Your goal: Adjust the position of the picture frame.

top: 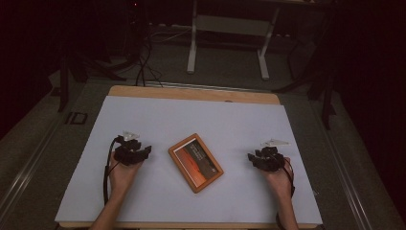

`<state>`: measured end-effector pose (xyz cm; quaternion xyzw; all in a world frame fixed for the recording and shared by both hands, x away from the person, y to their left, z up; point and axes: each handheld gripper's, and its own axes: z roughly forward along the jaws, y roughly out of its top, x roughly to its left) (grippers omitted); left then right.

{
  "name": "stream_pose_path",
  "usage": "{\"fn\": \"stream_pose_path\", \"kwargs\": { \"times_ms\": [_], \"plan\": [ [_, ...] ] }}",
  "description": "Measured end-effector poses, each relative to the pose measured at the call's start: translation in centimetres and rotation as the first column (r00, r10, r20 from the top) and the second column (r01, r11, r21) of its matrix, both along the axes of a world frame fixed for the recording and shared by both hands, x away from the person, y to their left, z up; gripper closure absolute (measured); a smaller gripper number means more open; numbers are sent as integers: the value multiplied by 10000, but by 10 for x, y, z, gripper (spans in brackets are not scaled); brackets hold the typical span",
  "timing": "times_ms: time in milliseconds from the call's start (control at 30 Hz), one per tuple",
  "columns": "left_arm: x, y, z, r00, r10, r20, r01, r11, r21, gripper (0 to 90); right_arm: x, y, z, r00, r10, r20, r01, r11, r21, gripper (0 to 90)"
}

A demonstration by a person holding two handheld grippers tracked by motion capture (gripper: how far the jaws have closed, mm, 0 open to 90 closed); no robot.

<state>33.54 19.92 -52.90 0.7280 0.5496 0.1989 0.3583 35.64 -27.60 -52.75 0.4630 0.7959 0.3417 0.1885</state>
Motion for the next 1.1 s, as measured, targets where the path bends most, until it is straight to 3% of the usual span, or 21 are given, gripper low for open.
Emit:
{"fn": "stream_pose_path", "kwargs": {
  "times_ms": [100, 167, 233, 433, 633, 700, 767, 800, 900, 967, 1000, 1100],
  "plan": [
    [-2, 1, 2, 9996, -293, -4, 293, 9987, -425, 516, -3, 5, 3, 9994, 248, 222, -249, 9997, 16, 556],
    [-2, 1, 2, 9996, -293, -4, 293, 9987, -425, 517, -3, 6, 4, 9991, 304, 284, -306, 9995, 52, 556],
    [-6, 1, 6, 9977, -677, 8, 675, 9936, -910, 512, -4, 8, 5, 9989, 349, 308, -356, 9992, 197, 517],
    [-8, -1, 8, 9962, -875, -22, 868, 9905, -1067, 529, -5, 10, 6, 9987, 432, 268, -444, 9980, 452, 512],
    [-18, -10, 17, 9897, -1351, 473, 1396, 9842, -1090, 607, -7, 18, 9, 9967, 746, 331, -770, 9941, 761, 548],
    [-21, -14, 19, 9860, -1544, 623, 1603, 9815, -1048, 675, -9, 25, 10, 9934, 1018, 525, -1053, 9921, 689, 628],
    [-22, -16, 20, 9838, -1659, 682, 1724, 9794, -1047, 699, -9, 25, 10, 9934, 1018, 525, -1053, 9921, 689, 628],
    [-26, -23, 21, 9744, -2103, 801, 2174, 9715, -946, 768, -12, 33, 13, 9878, 1387, 712, -1442, 9865, 780, 776],
    [-28, -29, 22, 9672, -2421, 770, 2473, 9665, -688, 876, -14, 41, 14, 9825, 1665, 835, -1727, 9822, 738, 888],
    [-28, -32, 21, 9666, -2447, 759, 2500, 9657, -698, 892, -13, 44, 13, 9812, 1728, 862, -1792, 9810, 740, 896],
    [-28, -36, 20, 9595, -2743, 639, 2783, 9581, -675, 897, -12, 51, 11, 9790, 1888, 773, -1943, 9783, 724, 898],
    [-28, -40, 19, 9538, -2951, 565, 2983, 9526, -602, 898, -11, 57, 9, 9763, 2053, 690, -2101, 9751, 714, 898]
  ]
}}
